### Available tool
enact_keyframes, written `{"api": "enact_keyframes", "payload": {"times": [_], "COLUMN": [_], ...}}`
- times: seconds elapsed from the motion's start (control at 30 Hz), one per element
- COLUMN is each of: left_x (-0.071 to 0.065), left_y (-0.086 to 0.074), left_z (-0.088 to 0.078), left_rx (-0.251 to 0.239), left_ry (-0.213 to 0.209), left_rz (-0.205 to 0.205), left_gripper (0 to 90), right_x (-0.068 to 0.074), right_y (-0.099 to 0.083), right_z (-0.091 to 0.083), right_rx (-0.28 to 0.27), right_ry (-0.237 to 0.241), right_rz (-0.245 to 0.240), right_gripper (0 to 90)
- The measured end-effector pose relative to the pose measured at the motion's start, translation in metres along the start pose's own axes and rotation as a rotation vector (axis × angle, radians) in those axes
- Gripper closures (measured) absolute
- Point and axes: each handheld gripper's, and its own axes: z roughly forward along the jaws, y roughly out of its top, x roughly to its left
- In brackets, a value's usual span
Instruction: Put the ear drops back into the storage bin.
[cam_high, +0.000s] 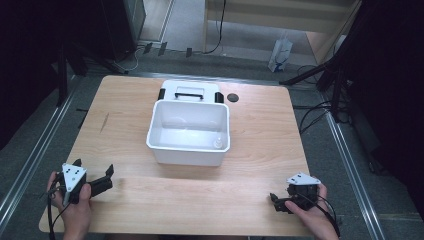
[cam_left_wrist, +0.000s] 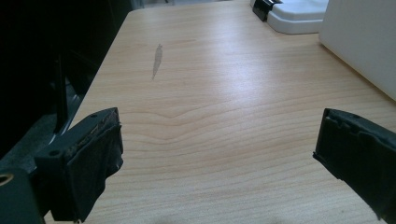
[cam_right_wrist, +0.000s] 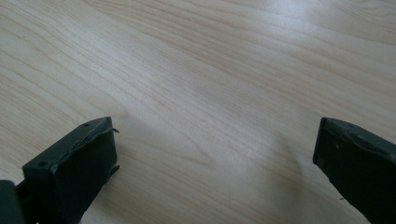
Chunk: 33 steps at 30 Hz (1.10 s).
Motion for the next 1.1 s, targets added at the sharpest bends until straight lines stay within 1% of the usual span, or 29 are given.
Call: {"api": "enact_keyframes", "payload": {"times": [0.07,0.17,0.23,0.27,0.3,0.33,0.5,0.53,0.57,0.6,0.67,0.77,0.83,0.97,1.1], "left_x": [0.0,0.0,0.0,0.0,0.0,0.0,0.0,0.0,0.0,0.0,0.0,0.001,0.0,0.0,0.0], "left_y": [0.0,0.0,0.0,0.0,0.0,0.0,0.0,0.0,0.0,0.0,0.0,0.0,0.0,0.0,0.0], "left_z": [0.0,0.0,0.0,0.0,0.0,0.0,0.0,0.0,0.0,0.001,0.001,0.001,0.001,0.001,0.001], "left_rx": [0.001,0.001,0.001,0.001,0.001,0.004,0.005,0.006,0.006,0.006,0.006,0.005,0.004,0.005,0.005], "left_ry": [-0.001,-0.002,-0.002,-0.002,-0.002,-0.002,-0.002,-0.003,-0.002,-0.003,-0.005,-0.005,-0.005,-0.005,-0.004], "left_rz": [0.0,0.0,0.0,0.0,0.0,0.005,0.005,0.004,0.002,0.002,-0.002,-0.007,-0.01,-0.009,-0.01], "left_gripper": [1.5,1.5,1.5,1.4,1.5,1.5,1.5,1.5,1.4,1.5,1.4,1.5,1.4,1.4,1.4], "right_x": [-0.001,-0.003,-0.005,-0.006,-0.006,-0.008,-0.01,-0.011,-0.012,-0.013,-0.015,-0.014,-0.013,-0.012,-0.013], "right_y": [-0.006,-0.016,-0.021,-0.023,-0.023,-0.027,-0.033,-0.037,-0.038,-0.039,-0.039,-0.039,-0.039,-0.04,-0.04], "right_z": [-0.002,-0.005,-0.007,-0.01,-0.01,-0.014,-0.014,-0.014,-0.015,-0.015,-0.015,-0.016,-0.016,-0.017,-0.017], "right_rx": [-0.024,-0.074,-0.115,-0.141,-0.141,-0.177,-0.191,-0.22,-0.237,-0.248,-0.251,-0.256,-0.263,-0.269,-0.276], "right_ry": [0.006,0.01,0.013,0.015,0.015,0.032,0.018,0.016,0.012,0.009,0.007,0.007,0.0,-0.012,-0.008], "right_rz": [0.026,0.055,0.082,0.106,0.106,0.136,0.154,0.177,0.186,0.207,0.221,0.215,0.224,0.227,0.231], "right_gripper": [0.0,0.0,0.0,0.0,0.0,0.0,0.0,0.0,0.0,0.0,0.0,0.0,0.0,0.4,0.4]}}
